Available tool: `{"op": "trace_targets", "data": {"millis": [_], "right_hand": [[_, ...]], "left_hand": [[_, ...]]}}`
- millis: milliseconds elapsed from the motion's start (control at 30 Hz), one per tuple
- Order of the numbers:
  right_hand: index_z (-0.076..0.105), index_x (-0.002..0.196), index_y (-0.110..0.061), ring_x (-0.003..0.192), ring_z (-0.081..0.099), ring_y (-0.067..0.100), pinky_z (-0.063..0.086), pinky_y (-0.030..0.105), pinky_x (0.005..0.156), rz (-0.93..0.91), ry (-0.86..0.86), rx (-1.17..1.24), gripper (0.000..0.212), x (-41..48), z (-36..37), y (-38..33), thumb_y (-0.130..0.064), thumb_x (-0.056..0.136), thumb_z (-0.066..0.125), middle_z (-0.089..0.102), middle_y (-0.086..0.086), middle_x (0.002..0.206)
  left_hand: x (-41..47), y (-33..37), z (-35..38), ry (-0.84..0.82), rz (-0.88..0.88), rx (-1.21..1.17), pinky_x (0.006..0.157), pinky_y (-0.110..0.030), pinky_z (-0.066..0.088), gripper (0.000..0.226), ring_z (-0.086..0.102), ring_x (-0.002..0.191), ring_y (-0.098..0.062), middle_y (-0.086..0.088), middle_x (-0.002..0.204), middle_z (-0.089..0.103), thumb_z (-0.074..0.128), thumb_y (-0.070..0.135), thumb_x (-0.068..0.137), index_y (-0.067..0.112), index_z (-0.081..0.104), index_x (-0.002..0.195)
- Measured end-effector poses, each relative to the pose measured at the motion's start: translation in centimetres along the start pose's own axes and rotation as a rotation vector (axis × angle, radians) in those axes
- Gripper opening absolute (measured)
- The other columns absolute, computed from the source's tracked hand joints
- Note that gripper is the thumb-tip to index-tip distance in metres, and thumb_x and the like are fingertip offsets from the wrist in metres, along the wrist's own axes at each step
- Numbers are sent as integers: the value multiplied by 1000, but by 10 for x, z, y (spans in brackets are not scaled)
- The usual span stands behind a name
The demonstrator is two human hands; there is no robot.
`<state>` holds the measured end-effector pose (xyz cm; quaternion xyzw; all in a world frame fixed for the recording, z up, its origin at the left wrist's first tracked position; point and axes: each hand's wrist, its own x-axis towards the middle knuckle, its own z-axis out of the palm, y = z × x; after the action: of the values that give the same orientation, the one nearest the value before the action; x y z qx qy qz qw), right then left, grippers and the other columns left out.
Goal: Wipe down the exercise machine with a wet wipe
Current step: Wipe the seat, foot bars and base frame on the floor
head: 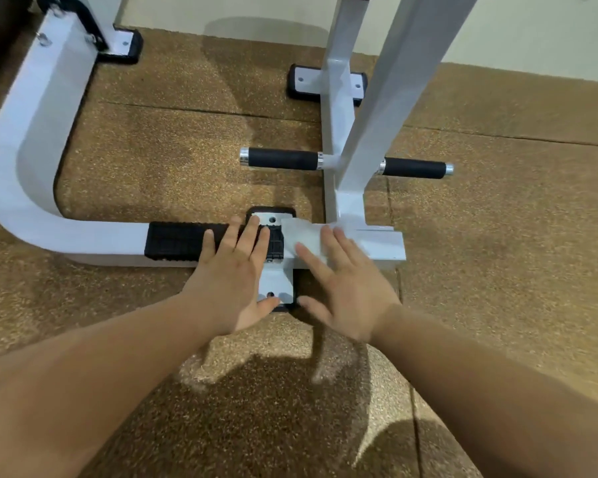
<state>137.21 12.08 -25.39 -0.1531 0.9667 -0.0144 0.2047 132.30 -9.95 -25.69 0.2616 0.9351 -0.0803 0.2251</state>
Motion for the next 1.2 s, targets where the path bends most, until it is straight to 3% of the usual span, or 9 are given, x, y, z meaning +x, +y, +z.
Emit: {"op": "trace_targets", "data": {"millis": [67, 233, 400, 500, 733, 867, 1000, 1067, 1200], "right_hand": [[-3, 165, -22, 158, -11, 35, 2, 48, 129, 20, -27, -40, 97, 15, -9, -8, -81, 88, 0, -11, 18, 170], [18, 161, -9, 159, -3, 31, 7, 47, 129, -42, 55, 1, 91, 15, -2, -2, -72, 96, 15, 1, 14, 172], [-23, 160, -15, 152, -29, 38, -8, 51, 127, 198, 17, -50, 105, -19, 21, 35, -87, 90, 4, -30, 21, 164], [-22, 160, -14, 151, -28, 42, -11, 51, 126, 319, 12, 57, 114, 2, 7, 43, -93, 83, 3, -28, 24, 164], [-20, 161, -11, 153, -28, 31, -4, 49, 129, -68, -15, -30, 113, 9, 9, 16, -91, 86, 8, -30, 11, 166], [-23, 159, -10, 153, -30, 33, -2, 50, 128, 17, -7, -94, 115, -14, 20, 45, -93, 85, 7, -30, 17, 165], [-14, 162, -9, 155, -23, 36, -6, 50, 128, 182, -4, 71, 124, 28, -6, 46, -97, 79, 15, -24, 18, 168], [-12, 163, -10, 155, -22, 36, -5, 51, 128, 171, -39, 96, 125, 48, -19, 34, -97, 79, 21, -23, 14, 169], [-19, 160, -8, 155, -26, 33, -6, 50, 128, 97, -26, 32, 125, 25, -5, 15, -98, 78, 10, -27, 13, 167]], "left_hand": [[0, 3, -9, -56, -13, -14, 124, -62, 6, 109, -18, 154, -38, -13, 167, -22, 36, 76, 92, 9, -18, 159], [0, 1, -25, -153, -12, -67, 125, -59, 5, 112, -26, 153, -31, -8, 166, -28, 49, 70, 91, 12, -19, 159], [3, -7, -27, -230, 39, -9, 125, -57, 6, 123, -26, 152, -33, -9, 165, -31, 54, 75, 85, 12, -23, 157], [4, -7, -29, -256, 42, 22, 125, -56, 6, 126, -26, 152, -34, -10, 164, -32, 54, 77, 84, 12, -25, 156], [3, -6, -25, -241, 29, 8, 125, -57, 5, 126, -27, 152, -34, -10, 164, -32, 56, 75, 83, 12, -25, 156], [2, -10, -26, -237, 47, -16, 126, -55, 5, 124, -27, 152, -32, -8, 164, -32, 57, 74, 85, 14, -24, 157], [2, -8, -27, -260, 45, -20, 126, -56, 5, 126, -29, 151, -33, -8, 163, -34, 58, 74, 84, 13, -25, 157], [3, -7, -27, -268, 42, -14, 125, -57, 4, 127, -30, 151, -33, -9, 163, -35, 59, 74, 83, 13, -27, 156], [3, -9, -29, -275, 48, -23, 125, -56, 4, 126, -30, 150, -32, -8, 163, -35, 59, 72, 84, 14, -27, 156]]}}
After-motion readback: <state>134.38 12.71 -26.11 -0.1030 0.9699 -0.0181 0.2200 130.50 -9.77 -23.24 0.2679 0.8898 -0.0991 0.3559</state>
